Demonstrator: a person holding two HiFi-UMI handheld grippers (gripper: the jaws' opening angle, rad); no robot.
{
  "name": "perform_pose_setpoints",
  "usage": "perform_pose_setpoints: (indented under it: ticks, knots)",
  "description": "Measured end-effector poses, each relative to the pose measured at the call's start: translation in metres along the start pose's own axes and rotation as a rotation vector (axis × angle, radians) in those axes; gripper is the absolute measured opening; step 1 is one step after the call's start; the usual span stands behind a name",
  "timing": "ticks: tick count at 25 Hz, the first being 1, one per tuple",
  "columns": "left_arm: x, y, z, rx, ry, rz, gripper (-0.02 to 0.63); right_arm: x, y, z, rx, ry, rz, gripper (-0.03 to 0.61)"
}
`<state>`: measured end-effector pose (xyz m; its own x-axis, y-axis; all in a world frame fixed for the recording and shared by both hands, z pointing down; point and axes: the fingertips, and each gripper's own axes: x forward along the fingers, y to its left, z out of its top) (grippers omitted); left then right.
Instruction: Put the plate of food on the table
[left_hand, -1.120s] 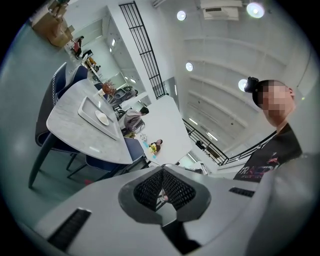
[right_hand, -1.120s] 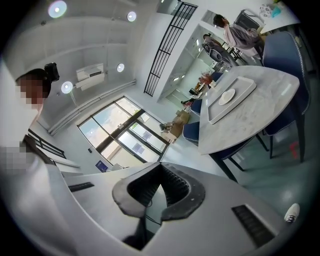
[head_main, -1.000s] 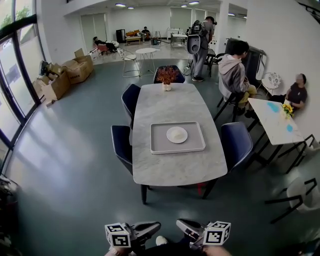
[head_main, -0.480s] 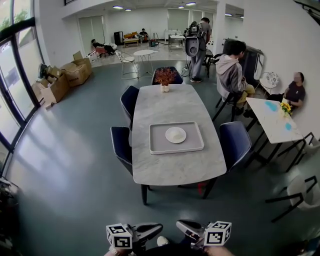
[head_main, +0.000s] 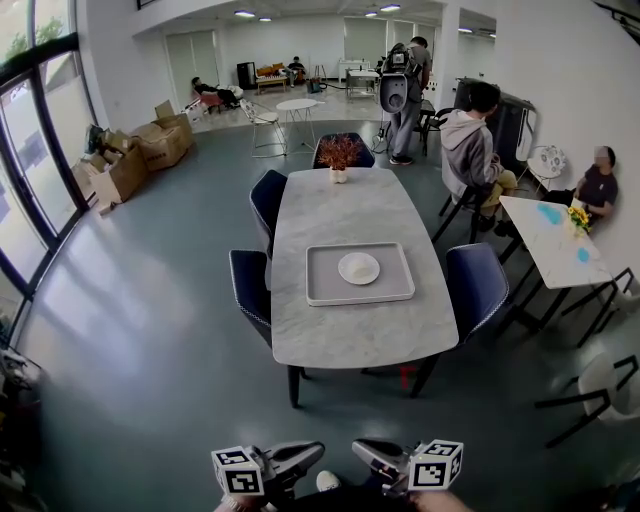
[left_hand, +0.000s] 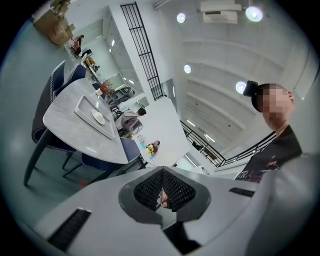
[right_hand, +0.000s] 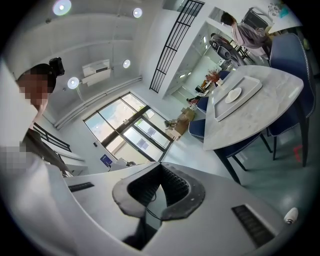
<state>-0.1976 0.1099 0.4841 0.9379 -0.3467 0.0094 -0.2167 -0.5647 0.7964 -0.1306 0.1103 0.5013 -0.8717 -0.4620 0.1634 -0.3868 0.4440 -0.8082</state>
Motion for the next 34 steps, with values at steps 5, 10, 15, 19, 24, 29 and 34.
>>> perform_pose_setpoints:
  ticks: [5, 10, 15, 19, 24, 29, 34]
  knots:
    - [0.004, -0.001, -0.006, -0.023, 0.011, -0.006, 0.008, -0.001, 0.005, -0.002, 0.018, -0.017, 0.024, 0.011]
    - [0.010, -0.002, -0.013, -0.018, 0.020, -0.012, 0.008, -0.010, 0.001, -0.003, 0.001, -0.012, -0.007, 0.011]
    - [0.009, -0.006, -0.012, -0.021, 0.024, -0.015, 0.008, -0.011, 0.003, -0.003, 0.003, -0.029, 0.002, 0.011]
    - [0.008, -0.003, -0.015, 0.006, 0.033, -0.019, 0.008, -0.010, 0.003, -0.003, -0.004, -0.021, -0.003, 0.011]
    - [0.011, -0.010, -0.014, -0.010, 0.016, -0.006, 0.008, -0.013, 0.004, -0.003, 0.001, -0.025, 0.016, 0.011]
    - [0.012, -0.011, -0.016, -0.008, 0.021, -0.009, 0.008, -0.015, 0.002, -0.004, -0.003, -0.016, 0.001, 0.011]
    - [0.016, -0.013, -0.018, -0.004, 0.026, -0.009, 0.008, -0.018, 0.000, -0.005, -0.005, -0.012, 0.001, 0.011]
